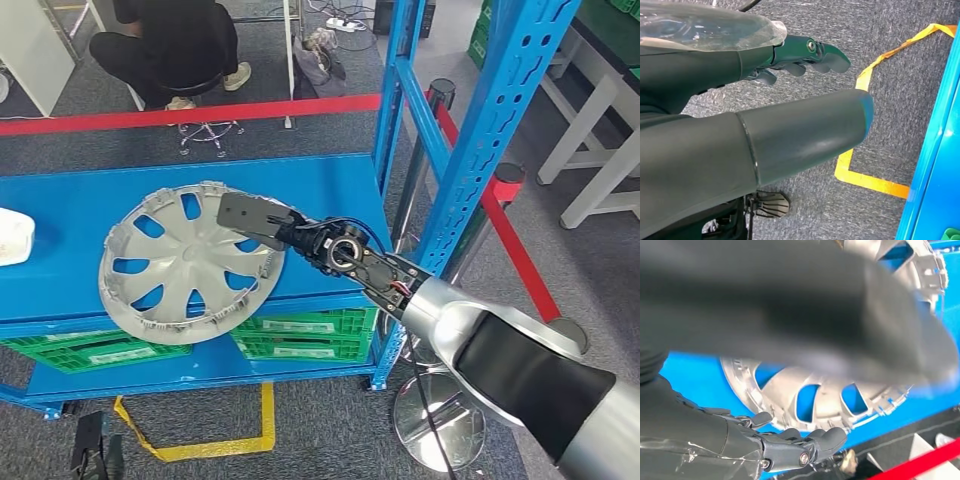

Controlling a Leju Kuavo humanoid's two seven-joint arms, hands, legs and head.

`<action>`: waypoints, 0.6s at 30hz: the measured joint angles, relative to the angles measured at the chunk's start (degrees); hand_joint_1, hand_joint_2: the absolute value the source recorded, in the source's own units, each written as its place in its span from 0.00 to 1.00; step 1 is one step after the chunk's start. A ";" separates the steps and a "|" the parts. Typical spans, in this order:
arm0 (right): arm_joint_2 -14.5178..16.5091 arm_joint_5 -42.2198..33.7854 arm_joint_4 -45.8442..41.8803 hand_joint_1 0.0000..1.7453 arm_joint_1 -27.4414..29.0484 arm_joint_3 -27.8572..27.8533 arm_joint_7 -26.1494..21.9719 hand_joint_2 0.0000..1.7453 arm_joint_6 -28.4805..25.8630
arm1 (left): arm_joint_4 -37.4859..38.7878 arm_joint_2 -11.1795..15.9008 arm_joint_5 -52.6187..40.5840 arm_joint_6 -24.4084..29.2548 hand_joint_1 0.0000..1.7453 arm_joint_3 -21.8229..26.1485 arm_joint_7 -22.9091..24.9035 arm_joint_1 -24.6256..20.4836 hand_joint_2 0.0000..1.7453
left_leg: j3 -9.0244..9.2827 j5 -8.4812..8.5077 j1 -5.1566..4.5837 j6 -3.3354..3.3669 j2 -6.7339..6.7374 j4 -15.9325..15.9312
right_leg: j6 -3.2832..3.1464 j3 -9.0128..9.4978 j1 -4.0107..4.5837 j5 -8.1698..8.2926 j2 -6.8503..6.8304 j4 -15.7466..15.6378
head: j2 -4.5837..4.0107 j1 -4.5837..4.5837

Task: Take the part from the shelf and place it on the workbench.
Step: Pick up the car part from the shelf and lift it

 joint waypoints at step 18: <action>-4.04 21.92 -17.32 0.00 0.92 7.15 11.93 1.00 0.75 | 0.01 0.23 2.43 0.42 0.00 -0.90 0.12 -0.40 0.00 | 0.01 0.00 0.01 0.00 0.00 -0.01 | 0.00 0.01 0.01 -0.01 0.01 0.00 | 0.00 0.00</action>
